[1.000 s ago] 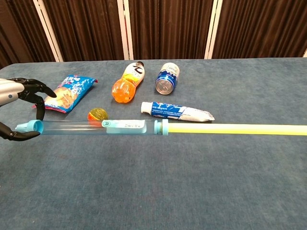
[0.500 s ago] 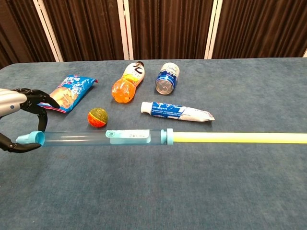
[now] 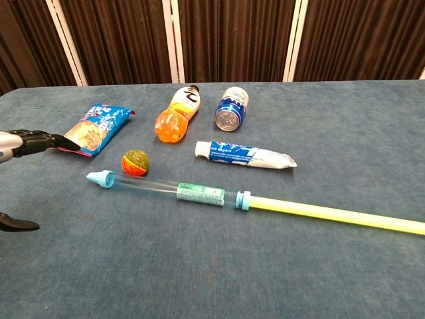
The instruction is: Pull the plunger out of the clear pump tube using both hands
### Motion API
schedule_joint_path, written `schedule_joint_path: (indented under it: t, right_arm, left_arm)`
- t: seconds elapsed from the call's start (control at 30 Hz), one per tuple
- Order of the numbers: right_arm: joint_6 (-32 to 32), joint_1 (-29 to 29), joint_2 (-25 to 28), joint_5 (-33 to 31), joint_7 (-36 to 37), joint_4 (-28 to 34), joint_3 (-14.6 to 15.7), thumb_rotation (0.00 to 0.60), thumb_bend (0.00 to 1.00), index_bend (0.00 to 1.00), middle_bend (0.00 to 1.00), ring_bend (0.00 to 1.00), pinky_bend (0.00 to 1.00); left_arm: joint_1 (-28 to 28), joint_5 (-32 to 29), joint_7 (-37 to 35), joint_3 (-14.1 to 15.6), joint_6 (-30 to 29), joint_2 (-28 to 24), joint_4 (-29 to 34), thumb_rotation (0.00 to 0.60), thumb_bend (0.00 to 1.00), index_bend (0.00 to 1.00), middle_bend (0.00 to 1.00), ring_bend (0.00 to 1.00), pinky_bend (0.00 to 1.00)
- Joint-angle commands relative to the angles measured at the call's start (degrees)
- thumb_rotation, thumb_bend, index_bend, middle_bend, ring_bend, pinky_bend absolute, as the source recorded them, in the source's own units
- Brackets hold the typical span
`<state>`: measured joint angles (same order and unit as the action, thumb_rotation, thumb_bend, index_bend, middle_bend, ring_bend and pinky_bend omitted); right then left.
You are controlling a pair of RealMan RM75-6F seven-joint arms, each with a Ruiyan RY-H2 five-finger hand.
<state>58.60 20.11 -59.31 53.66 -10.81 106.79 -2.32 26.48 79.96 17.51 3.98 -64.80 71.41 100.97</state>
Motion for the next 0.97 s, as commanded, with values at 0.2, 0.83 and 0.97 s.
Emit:
schedule_joint_path:
  t: [0.2, 0.83, 0.97]
  right_arm:
    - [6.7, -3.4, 4.0, 6.1, 2.3, 3.4, -0.2, 0.6, 0.16, 0.0, 0.0, 0.0, 0.0]
    - [35.1, -21.0, 3.6, 24.2, 13.1, -8.7, 2.1, 0.6, 0.15, 0.0, 0.0, 0.0, 0.0]
    - [35.3, -21.5, 3.0, 25.3, 12.5, -9.7, 2.0, 0.6, 0.15, 0.0, 0.0, 0.0, 0.0]
  left_arm:
    - [-6.4, 2.5, -6.1, -0.3, -10.8, -5.7, 1.7, 0.6, 0.1, 0.07, 0.0, 0.0, 0.05]
    - [-21.4, 7.1, -16.5, 0.8, -29.2, -8.6, -10.1, 0.6, 0.09, 0.0, 0.0, 0.0, 0.03]
    - [-22.1, 8.9, -17.1, 0.2, -30.6, -7.7, -11.6, 0.6, 0.09, 0.0, 0.0, 0.0, 0.02]
